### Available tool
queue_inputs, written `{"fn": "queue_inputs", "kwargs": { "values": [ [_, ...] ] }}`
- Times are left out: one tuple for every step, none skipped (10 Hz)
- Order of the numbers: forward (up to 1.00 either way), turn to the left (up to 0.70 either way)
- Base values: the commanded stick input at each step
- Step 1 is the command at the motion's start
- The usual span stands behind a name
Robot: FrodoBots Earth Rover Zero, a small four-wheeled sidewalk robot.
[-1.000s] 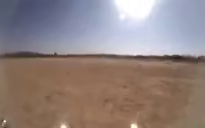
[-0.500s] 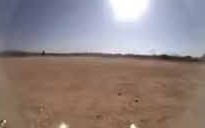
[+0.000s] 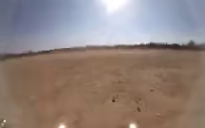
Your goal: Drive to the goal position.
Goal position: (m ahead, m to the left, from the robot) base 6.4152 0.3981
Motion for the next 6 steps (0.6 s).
{"fn": "queue_inputs", "kwargs": {
  "values": [
    [0.0, -0.45],
    [0.0, -0.45],
    [0.0, -0.45],
    [0.0, 0.0],
    [0.0, 0.03],
    [0.0, 0.15]
  ]
}}
